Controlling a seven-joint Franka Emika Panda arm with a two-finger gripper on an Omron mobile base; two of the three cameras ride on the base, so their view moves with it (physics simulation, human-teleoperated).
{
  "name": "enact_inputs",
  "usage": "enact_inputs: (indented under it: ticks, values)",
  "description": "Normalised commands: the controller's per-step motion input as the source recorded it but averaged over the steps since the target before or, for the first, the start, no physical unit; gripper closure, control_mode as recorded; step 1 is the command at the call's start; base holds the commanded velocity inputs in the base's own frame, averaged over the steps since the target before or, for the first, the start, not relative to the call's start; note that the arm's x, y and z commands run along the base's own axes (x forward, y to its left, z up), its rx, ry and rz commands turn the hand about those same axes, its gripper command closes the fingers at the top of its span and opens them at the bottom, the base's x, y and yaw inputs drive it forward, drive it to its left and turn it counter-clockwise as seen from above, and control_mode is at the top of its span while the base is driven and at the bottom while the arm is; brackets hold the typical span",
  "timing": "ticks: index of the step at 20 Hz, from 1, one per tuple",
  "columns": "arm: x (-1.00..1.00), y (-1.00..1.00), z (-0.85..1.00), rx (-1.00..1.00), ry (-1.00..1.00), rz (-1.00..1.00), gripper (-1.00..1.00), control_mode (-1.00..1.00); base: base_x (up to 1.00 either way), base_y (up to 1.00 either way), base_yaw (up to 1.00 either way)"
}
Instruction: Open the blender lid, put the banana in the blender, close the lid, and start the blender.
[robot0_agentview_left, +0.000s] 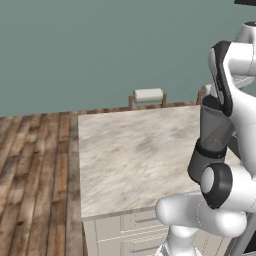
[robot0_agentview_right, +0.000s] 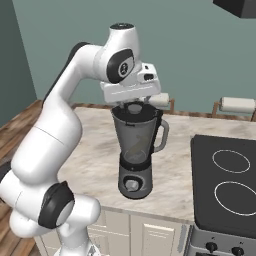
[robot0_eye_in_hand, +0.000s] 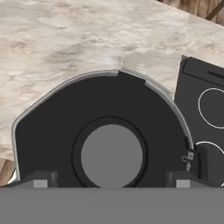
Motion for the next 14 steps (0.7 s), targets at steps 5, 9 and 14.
enact_inputs:
  ticks: [5,9,14]
  values:
    - [-0.28,0.00,0.28,0.00,-0.12,-0.02,-1.00,-1.00,0.00,0.00,0.00]
    - [-0.82,-0.02,0.00,0.06,-0.18,-0.05,-1.00,-1.00,0.00,0.00,0.00]
    - [-1.00,-0.08,-0.09,0.17,-0.20,-0.09,-1.00,-1.00,0.00,0.00,0.00]
